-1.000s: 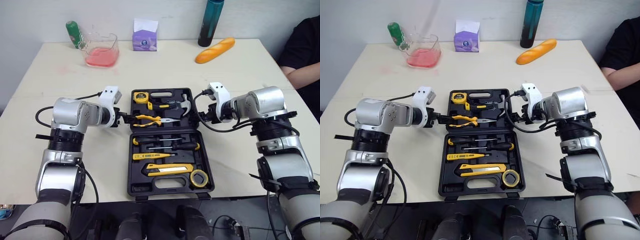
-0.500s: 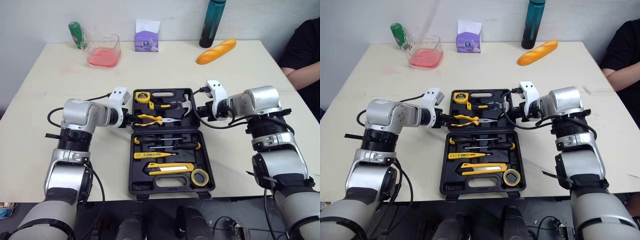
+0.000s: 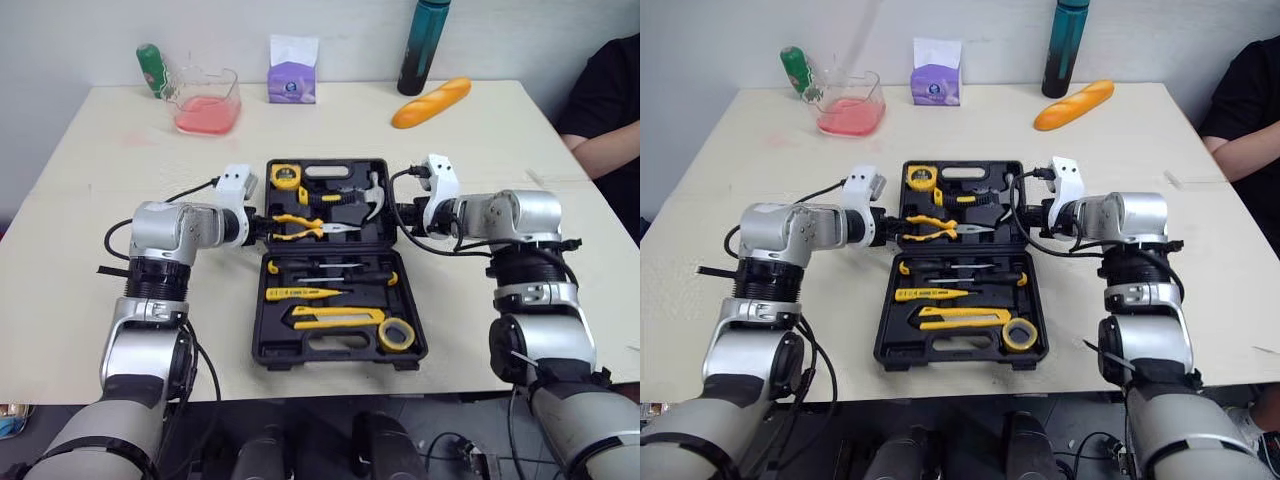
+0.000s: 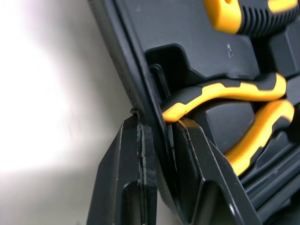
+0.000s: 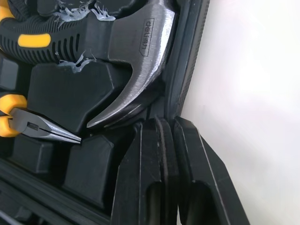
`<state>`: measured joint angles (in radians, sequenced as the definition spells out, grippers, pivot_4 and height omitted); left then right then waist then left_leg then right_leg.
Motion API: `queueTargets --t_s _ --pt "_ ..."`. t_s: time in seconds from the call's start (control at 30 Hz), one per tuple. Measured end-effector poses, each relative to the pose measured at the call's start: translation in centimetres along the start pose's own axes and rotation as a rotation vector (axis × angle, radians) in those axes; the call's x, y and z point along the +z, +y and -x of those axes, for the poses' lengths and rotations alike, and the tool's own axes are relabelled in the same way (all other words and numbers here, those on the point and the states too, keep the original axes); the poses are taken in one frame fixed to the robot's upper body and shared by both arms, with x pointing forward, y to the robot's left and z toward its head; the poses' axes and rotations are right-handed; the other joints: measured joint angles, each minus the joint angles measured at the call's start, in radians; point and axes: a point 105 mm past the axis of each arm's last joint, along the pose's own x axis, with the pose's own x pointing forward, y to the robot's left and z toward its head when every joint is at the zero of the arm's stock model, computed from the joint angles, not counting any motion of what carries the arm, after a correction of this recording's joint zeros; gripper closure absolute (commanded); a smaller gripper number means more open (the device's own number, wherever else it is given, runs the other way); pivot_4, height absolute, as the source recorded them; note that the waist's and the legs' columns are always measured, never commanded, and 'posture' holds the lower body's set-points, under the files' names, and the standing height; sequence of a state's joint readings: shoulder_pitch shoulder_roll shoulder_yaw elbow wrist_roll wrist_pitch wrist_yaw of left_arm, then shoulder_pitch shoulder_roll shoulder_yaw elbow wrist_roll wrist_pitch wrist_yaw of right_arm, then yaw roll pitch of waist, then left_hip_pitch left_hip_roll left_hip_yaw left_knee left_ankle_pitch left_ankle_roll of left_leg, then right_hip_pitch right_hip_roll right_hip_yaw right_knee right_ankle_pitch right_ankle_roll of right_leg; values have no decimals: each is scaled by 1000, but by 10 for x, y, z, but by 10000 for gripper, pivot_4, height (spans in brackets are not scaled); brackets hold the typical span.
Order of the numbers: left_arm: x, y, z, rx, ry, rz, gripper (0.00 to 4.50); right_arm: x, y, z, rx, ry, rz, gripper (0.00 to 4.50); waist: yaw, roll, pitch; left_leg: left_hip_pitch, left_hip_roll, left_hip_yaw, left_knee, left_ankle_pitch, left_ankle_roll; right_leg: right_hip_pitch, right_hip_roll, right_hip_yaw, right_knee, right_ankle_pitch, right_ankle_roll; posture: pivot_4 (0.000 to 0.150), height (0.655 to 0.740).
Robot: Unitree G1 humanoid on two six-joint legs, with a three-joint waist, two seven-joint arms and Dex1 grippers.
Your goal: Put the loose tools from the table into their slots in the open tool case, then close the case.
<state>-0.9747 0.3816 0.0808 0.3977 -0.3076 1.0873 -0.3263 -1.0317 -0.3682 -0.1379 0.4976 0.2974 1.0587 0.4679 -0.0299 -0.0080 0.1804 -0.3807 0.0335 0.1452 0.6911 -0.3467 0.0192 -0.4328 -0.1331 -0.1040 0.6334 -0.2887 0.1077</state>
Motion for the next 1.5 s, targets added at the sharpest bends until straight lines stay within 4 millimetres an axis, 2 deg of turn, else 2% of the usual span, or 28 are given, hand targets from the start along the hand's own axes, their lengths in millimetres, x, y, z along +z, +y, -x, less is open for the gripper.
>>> queueTargets --t_s 0.1,0.17,0.33,0.5,0.67,0.87,1.1,1.2,1.23,1.27,1.3,1.33,1.37,1.4,1.5 --pt "14 0 -1 1 -129 -21 42662 9 -1 5 -15 -187 151 45000 -1 0 0 -9 -1 0 0 0 0 -10 0 0 -1 0 0 1500 7400" --pt "16 3 1 6 -199 -39 44858 8 2 8 -21 -303 285 45000 -4 0 0 -10 -2 2 -4 0 0 -12 0 -1 -2 0 0 1500 7400" --pt "17 10 5 38 -372 -136 44858 1 9 13 -38 -482 609 45000 -18 0 0 -10 -2 3 -5 0 0 -12 0 -3 -3 0 0 1500 7400" --pt "12 11 14 80 -499 -326 44858 -10 11 21 -57 -609 904 45000 -27 0 0 -7 -1 2 -5 3 1 -10 -1 -2 -3 2 0 1500 7400" --pt "-15 8 34 100 -596 -595 44858 -30 9 37 -72 -687 1287 45000 -26 -1 0 -5 2 3 -5 3 2 -8 -3 -2 -4 2 0 1500 7400" --pt "-41 11 49 109 -584 -749 44858 -53 12 45 -23 -721 1475 45000 -26 -2 -1 10 7 3 -9 3 1 7 -2 -3 -7 2 -1 1500 7400" --pt "-50 12 53 89 -572 -787 44858 -65 10 45 6 -708 1467 45000 -24 -4 -3 12 8 3 -8 2 1 10 -1 -3 -7 2 -1 1500 7400" --pt "-53 12 56 60 -565 -765 32361 -71 8 47 36 -680 1453 34123 -23 -5 -4 13 8 3 -8 2 1 11 -1 -4 -7 2 -1 1500 7400" --pt "-58 16 59 44 -538 -746 27581 -79 -2 48 50 -603 1454 28795 -22 -5 -4 13 8 3 -8 2 1 11 -1 -4 -8 2 -1 1500 7400" --pt "-67 25 64 39 -497 -730 22980 -98 -17 51 60 -497 1434 23751 -19 -5 -3 12 9 2 -8 2 2 11 -1 -5 -8 2 -2 1500 7400" --pt "-75 32 69 42 -460 -714 17244 -104 -23 55 59 -477 1403 17919 -18 -4 -3 11 8 2 -8 2 2 11 -1 -5 -8 2 -2 1500 7400" --pt "-87 41 75 42 -404 -697 14494 -104 -22 60 75 -472 1383 14634 -17 -3 -3 12 8 2 -8 2 2 11 -1 -4 -8 2 -2 1500 7400" --pt "-92 45 80 38 -374 -690 8900 -105 -24 65 92 -458 1385 8557 -17 -3 -3 12 8 2 -8 2 2 11 -1 -4 -8 2 -2 1500 7400" --pt "-94 48 85 38 -359 -683 5630 -104 -27 72 99 -439 1381 5336 -15 -3 -3 12 9 2 -7 2 2 12 -1 -4 -8 2 -2 1500 7400" --pt "-104 57 110 79 -348 -628 5630 -112 -34 89 138 -362 1318 5336 -4 -4 -3 17 11 1 -7 0 1 16 -1 -5 -10 2 -2 1500 7400"
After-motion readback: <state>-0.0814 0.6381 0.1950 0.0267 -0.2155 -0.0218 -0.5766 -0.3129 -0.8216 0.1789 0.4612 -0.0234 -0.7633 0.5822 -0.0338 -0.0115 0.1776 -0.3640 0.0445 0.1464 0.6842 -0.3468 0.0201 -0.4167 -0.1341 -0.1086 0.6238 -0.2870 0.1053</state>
